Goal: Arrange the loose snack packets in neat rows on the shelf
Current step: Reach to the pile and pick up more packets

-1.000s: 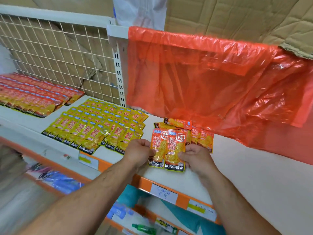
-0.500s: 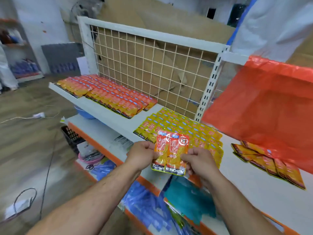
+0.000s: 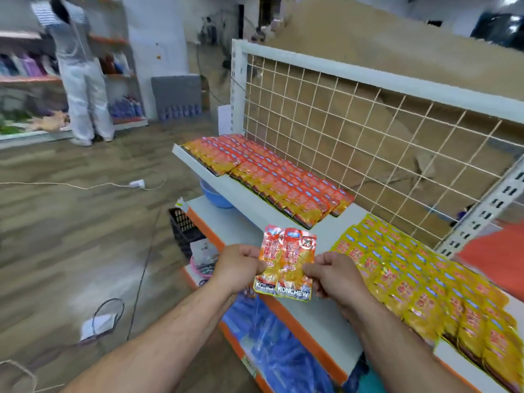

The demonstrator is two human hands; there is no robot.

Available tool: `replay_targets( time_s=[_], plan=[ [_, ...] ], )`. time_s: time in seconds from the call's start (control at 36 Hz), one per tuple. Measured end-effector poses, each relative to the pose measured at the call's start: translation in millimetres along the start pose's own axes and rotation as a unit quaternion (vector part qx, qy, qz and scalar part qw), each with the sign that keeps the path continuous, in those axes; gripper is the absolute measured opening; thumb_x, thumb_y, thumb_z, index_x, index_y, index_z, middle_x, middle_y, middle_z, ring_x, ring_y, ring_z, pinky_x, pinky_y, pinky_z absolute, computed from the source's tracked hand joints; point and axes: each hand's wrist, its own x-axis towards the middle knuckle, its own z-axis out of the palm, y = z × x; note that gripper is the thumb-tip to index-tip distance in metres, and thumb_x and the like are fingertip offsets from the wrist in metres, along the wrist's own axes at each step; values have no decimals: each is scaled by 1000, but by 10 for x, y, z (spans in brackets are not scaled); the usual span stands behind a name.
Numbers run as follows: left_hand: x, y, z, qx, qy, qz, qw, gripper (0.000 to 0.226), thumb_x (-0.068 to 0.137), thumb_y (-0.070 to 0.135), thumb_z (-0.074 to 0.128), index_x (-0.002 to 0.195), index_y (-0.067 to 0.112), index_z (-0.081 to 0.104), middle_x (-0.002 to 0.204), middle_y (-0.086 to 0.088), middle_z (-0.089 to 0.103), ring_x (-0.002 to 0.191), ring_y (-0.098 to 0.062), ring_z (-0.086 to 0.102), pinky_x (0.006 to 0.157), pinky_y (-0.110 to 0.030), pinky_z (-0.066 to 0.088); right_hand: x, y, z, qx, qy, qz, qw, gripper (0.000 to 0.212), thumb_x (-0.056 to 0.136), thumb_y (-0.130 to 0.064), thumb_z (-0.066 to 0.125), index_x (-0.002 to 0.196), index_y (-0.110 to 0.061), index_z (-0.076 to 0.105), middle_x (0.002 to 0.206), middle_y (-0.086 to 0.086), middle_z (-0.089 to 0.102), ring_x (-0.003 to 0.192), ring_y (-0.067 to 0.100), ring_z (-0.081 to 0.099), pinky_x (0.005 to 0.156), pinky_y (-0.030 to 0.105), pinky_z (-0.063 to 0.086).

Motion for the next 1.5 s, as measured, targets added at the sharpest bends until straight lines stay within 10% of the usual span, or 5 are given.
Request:
replay_targets(
  time_s=[0.58, 0.75, 1.03, 1.25, 1.5],
  plan=[
    [2207, 652, -733, 64, 74, -20, 995, 17, 76, 4, 76, 71, 14, 64, 66, -1, 60, 52, -14, 48, 48, -21, 38, 2256, -868, 700, 21, -76, -36, 996, 35, 86, 0, 68, 66, -11, 42, 60, 13, 37, 39, 16, 39, 40, 23, 30],
    [2785, 736, -795, 61, 25, -10, 998, 36, 82, -2, 70, 61, 18, 48, 73, 3, 49, 64, -18, 43, 66, -32, 27, 2613, -936, 823, 32, -40, -8, 999, 34, 87, -4, 69, 66, -14, 44, 52, 11, 44, 38, 16, 35, 43, 23, 28],
    [3778, 844, -984, 173, -66, 57, 981, 35, 79, 0, 71, 58, 23, 54, 71, 4, 59, 73, -19, 55, 77, -33, 50, 2991, -1129, 1223, 55, 80, 38, 995, 32, 87, -3, 69, 65, -13, 48, 46, 10, 46, 36, 17, 38, 42, 23, 28],
    [4192, 835, -1137, 369, -145, 164, 903, 3, 82, 9, 66, 82, 12, 66, 80, -2, 66, 76, -24, 65, 66, -33, 56, 3030, -1232, 1561, 69, 162, 50, 983, 22, 85, 1, 68, 78, -7, 49, 64, 15, 37, 36, 14, 33, 39, 19, 22],
    [4296, 732, -1298, 445, -163, 304, 826, 23, 89, 27, 65, 109, 18, 60, 79, 2, 64, 71, -19, 58, 60, -30, 41, 2990, -1268, 1834, 86, 223, 71, 968, 39, 84, 3, 70, 65, -15, 40, 55, 4, 36, 46, 17, 35, 43, 22, 27]
  ],
)
